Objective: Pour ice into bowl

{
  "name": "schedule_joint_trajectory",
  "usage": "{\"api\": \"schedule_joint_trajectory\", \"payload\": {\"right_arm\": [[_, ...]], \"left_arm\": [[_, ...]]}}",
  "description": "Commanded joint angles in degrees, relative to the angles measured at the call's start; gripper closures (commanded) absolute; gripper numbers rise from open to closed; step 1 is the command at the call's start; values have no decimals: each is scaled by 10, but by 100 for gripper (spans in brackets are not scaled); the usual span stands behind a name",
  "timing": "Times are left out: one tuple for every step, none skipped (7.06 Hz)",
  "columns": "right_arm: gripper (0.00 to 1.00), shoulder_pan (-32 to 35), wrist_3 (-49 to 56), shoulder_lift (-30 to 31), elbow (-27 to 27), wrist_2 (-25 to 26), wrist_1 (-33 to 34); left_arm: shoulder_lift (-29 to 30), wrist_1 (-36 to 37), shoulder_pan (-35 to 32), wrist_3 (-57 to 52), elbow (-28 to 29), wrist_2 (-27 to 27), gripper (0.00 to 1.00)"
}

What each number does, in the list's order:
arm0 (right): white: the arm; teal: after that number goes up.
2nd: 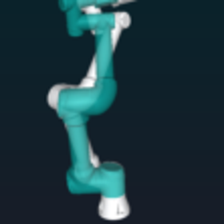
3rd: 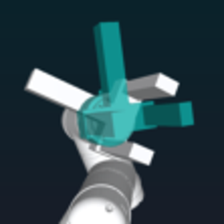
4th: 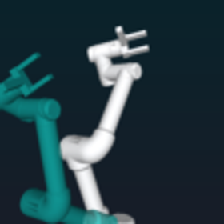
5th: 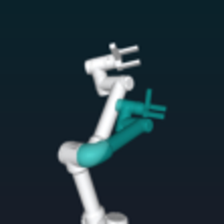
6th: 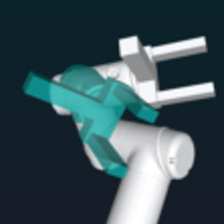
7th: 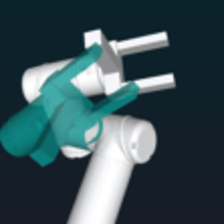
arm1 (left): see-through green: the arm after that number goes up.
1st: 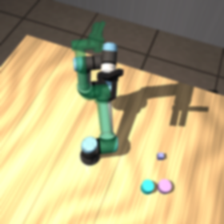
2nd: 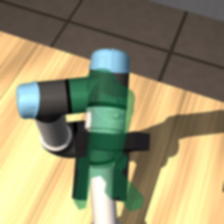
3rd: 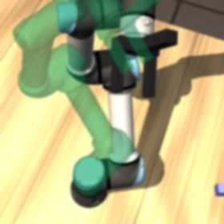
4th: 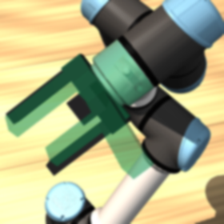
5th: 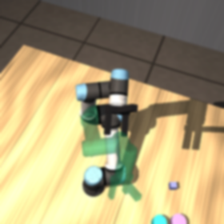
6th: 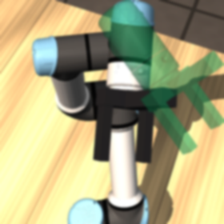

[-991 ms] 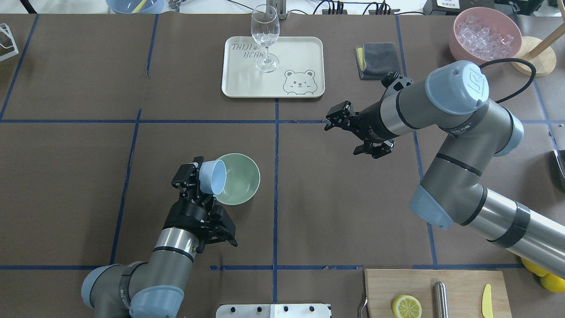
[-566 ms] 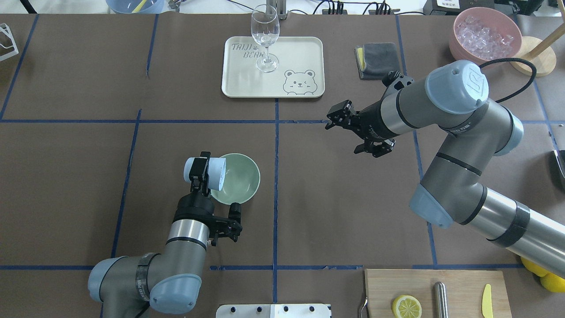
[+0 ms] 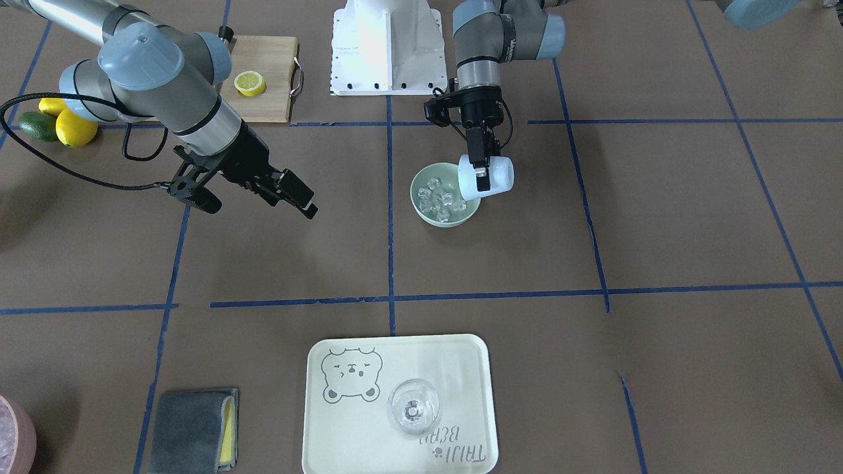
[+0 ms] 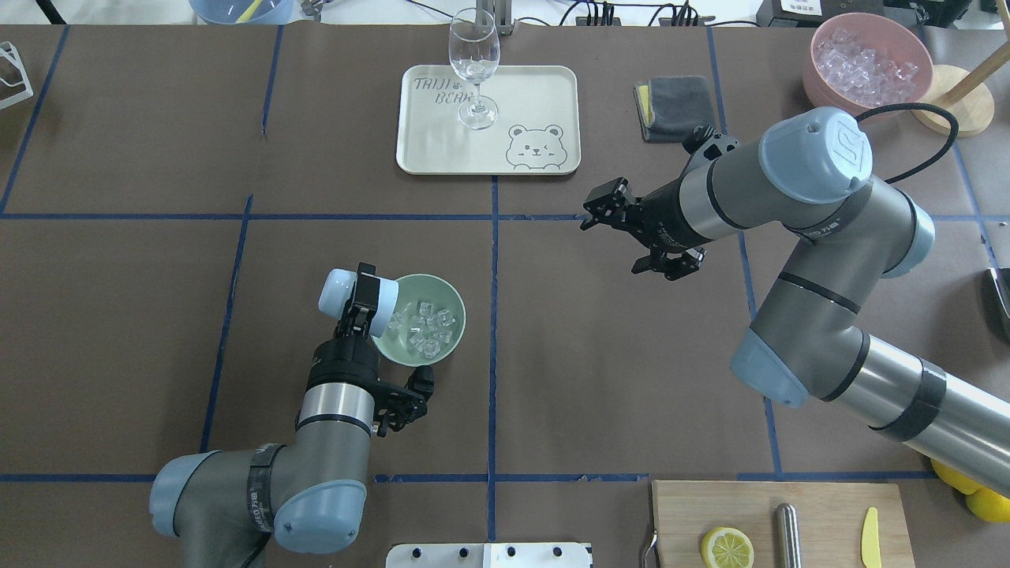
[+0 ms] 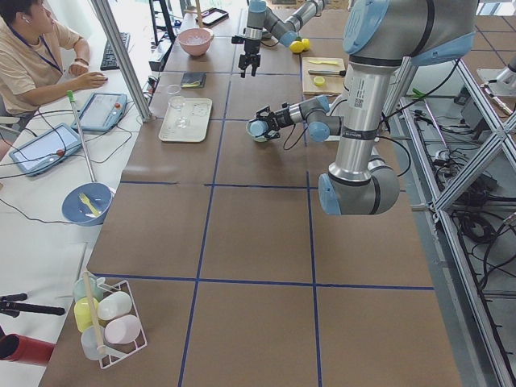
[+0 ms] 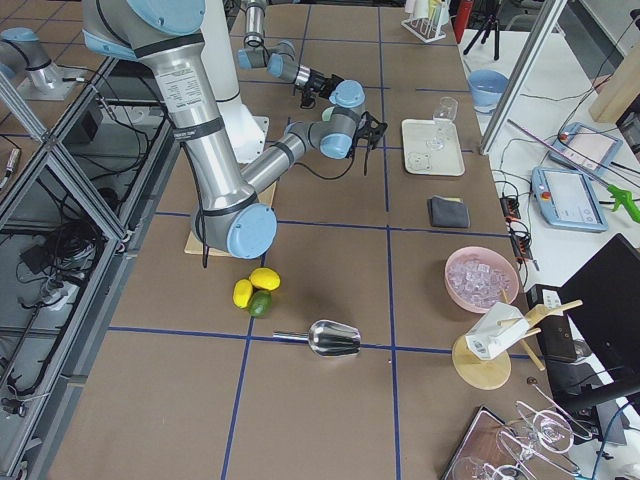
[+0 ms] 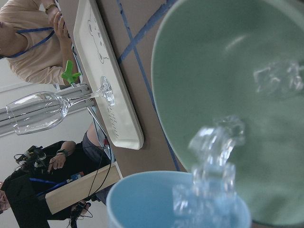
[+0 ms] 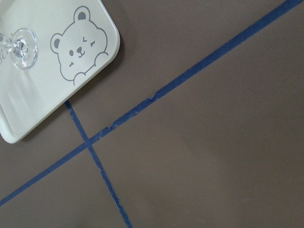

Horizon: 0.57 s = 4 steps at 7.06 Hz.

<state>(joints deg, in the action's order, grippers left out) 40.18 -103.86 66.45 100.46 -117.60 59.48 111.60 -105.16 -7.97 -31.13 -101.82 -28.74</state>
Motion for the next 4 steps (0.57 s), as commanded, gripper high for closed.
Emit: {"api": "schedule_joint_trajectory", "payload": {"right_arm": [[0,0,1,1,-1,0,0],[0,0,1,1,-1,0,0],[0,0,1,1,-1,0,-1],[0,-1,1,1,-1,0,-1]], "left_arm": [[-1,3,0,-4,-3,-1,100],[0,3,1,15,0,-2,100],[-2,3,-3,77,-3,-3,100],[-5,2,-10,185,-11,-46,100]]}}
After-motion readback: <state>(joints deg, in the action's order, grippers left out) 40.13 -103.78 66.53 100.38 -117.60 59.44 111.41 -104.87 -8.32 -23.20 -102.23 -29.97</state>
